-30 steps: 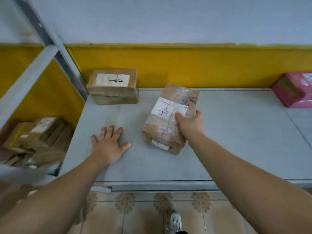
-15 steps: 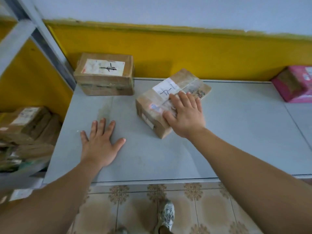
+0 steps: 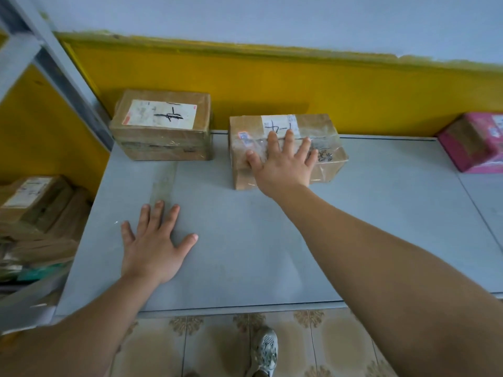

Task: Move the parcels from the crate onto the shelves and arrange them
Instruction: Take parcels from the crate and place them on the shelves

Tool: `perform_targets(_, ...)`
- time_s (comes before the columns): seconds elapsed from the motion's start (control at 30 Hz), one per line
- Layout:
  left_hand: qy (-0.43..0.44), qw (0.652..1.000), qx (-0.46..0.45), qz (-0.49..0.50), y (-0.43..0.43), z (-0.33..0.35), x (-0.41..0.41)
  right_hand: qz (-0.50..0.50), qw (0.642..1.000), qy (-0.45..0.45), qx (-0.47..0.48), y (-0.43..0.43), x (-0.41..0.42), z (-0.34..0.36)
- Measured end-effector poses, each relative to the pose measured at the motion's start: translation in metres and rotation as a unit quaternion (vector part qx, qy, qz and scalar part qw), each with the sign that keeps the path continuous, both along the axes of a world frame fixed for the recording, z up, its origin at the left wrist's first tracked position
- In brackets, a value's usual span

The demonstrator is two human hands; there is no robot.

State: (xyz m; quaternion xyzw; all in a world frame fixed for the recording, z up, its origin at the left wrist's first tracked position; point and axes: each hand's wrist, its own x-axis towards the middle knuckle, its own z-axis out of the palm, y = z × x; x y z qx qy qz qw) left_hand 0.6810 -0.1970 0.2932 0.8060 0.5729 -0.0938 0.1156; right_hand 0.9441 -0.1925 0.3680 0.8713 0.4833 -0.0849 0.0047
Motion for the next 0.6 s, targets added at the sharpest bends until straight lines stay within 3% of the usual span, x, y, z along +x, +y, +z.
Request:
perform_targets(0.47, 0.014, 1.000, 0.002, 0.006, 0.001, -0.003, -0.001, -0.032, 0.999, 0.020, 0.019, 0.047, 0.017, -0.002)
perform_targets(0.6, 0.020, 1.000, -0.002, 0.007, 0.001, -0.003, -0.001, 0.002, 0.999, 0.035, -0.007, 0.046, 0.025, 0.008)
